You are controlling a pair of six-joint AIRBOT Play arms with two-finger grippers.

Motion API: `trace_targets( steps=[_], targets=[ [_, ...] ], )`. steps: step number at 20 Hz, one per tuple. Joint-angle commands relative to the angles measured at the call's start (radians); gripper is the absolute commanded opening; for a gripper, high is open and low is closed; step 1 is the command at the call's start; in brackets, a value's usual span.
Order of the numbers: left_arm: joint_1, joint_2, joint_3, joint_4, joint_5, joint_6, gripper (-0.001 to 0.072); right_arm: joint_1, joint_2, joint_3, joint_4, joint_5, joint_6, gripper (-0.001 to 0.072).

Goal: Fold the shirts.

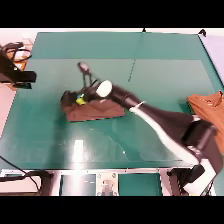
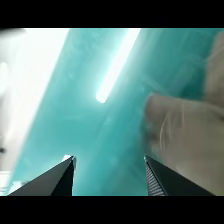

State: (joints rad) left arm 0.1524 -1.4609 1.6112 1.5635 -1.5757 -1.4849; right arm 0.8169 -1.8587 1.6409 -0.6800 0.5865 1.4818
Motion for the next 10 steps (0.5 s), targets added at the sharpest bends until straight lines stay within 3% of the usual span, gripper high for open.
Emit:
trace_targets(
  steps=[1, 6, 8, 10],
  targets=[
    [0.101, 0.021, -0.046, -0.011, 0.016, 0.050, 0.0027, 0.011, -0.064, 0.023, -0.121, -0.018, -0.053, 0.0487],
    [0.156, 0.022, -0.056, -0.039, 0.047, 0.054, 0.0027, -0.400, 0.101, 0.018, -0.359, 0.413, 0.082, 0.0486],
    [0.156, 0.022, -0.056, -0.046, 0.050, 0.053, 0.0027, -0.554, 0.141, -0.030, -0.361, 0.519, 0.089, 0.0490],
    [0.156, 0.022, -0.056, -0.084, 0.056, 0.053, 0.0027, -0.652, 0.150, -0.117, -0.333, 0.569, 0.087, 0.0550]
  ],
)
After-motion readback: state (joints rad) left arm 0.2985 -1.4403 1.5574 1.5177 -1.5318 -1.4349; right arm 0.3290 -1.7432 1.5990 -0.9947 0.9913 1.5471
